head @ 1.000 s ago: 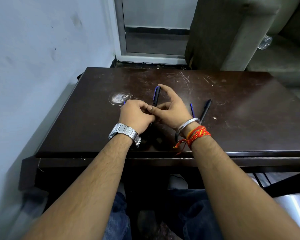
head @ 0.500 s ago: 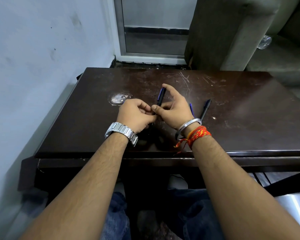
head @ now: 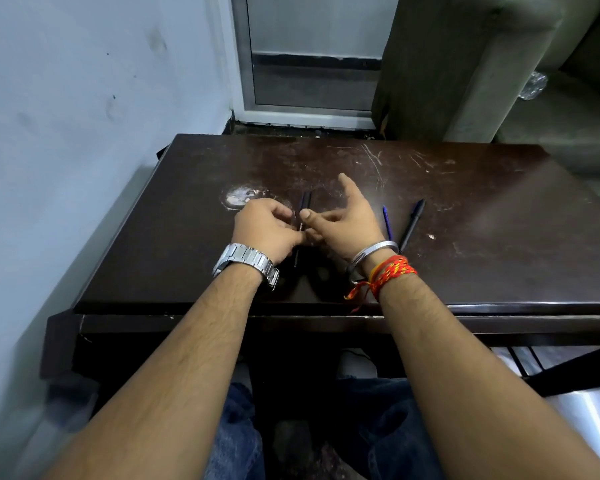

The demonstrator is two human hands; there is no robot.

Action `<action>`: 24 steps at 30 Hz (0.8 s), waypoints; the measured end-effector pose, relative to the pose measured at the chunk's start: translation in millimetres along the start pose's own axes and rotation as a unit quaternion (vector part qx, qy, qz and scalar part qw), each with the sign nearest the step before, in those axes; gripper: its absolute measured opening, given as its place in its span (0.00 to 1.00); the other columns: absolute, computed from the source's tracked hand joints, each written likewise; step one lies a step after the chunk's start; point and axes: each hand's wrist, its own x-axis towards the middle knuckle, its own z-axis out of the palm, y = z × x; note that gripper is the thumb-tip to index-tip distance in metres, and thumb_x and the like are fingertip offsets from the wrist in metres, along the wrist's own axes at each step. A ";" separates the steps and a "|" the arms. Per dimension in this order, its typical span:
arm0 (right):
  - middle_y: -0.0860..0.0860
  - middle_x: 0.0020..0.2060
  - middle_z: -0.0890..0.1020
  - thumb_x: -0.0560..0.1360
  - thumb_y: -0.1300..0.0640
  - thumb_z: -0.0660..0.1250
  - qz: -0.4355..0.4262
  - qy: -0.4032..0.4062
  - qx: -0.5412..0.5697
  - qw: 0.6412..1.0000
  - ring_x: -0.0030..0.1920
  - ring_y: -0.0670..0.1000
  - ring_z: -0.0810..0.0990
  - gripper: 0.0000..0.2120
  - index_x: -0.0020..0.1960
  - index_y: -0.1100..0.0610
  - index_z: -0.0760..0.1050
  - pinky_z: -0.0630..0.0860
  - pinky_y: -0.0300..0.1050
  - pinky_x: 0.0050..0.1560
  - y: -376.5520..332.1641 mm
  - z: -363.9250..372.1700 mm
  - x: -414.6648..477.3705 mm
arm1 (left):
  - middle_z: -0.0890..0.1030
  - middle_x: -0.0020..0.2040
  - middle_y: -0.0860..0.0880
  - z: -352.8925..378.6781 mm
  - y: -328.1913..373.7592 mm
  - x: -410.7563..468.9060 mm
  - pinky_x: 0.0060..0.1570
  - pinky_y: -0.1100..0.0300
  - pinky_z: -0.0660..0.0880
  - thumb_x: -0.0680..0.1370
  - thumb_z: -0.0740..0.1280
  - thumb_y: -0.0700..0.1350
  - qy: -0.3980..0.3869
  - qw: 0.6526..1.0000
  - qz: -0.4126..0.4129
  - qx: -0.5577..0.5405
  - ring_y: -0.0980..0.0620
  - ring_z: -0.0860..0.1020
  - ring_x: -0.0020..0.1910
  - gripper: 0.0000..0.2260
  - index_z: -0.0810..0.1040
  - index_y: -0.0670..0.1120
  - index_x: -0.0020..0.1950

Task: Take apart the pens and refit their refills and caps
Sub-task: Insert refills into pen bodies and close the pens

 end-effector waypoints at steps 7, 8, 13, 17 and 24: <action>0.49 0.33 0.85 0.71 0.57 0.75 0.031 0.079 -0.093 0.992 0.32 0.44 0.85 0.19 0.59 0.58 0.76 0.84 0.45 0.45 -2.2 -12.2 2.5 | 0.84 0.42 0.48 -2.2 -7.2 9.1 0.43 0.59 0.78 0.62 0.83 0.47 0.067 0.992 -0.034 0.097 0.50 0.82 0.44 0.15 0.78 0.49 0.39; 0.48 0.33 0.84 0.70 0.56 0.76 0.031 0.084 -0.108 0.990 0.33 0.45 0.85 0.16 0.56 0.58 0.78 0.84 0.45 0.45 -1.9 -12.7 1.7 | 0.84 0.41 0.48 -1.3 -6.5 9.4 0.41 0.60 0.77 0.62 0.83 0.47 0.070 0.991 -0.033 0.106 0.50 0.82 0.44 0.15 0.76 0.50 0.36; 0.50 0.36 0.85 0.69 0.56 0.77 0.022 0.079 -0.163 0.983 0.44 0.51 0.84 0.08 0.45 0.54 0.80 0.81 0.48 0.55 -1.4 -11.8 0.1 | 0.76 0.33 0.51 3.7 -3.0 8.5 0.38 0.59 0.73 0.64 0.82 0.46 0.079 0.985 -0.013 0.154 0.48 0.79 0.41 0.16 0.74 0.47 0.32; 0.51 0.41 0.84 0.68 0.55 0.78 0.017 0.075 -0.211 0.974 0.45 0.51 0.84 0.08 0.42 0.53 0.79 0.81 0.46 0.54 -2.9 -14.2 -0.2 | 0.83 0.41 0.46 1.1 -3.4 10.9 0.42 0.55 0.78 0.64 0.82 0.48 0.084 0.982 -0.018 0.168 0.45 0.81 0.46 0.15 0.81 0.41 0.41; 0.55 0.44 0.84 0.68 0.54 0.78 0.035 0.043 -0.237 0.970 0.47 0.53 0.83 0.10 0.38 0.52 0.76 0.81 0.48 0.53 -3.6 -12.9 -0.6 | 0.83 0.44 0.44 1.1 -2.5 10.1 0.40 0.57 0.77 0.63 0.81 0.51 0.070 0.982 -0.031 0.173 0.45 0.81 0.47 0.17 0.82 0.41 0.43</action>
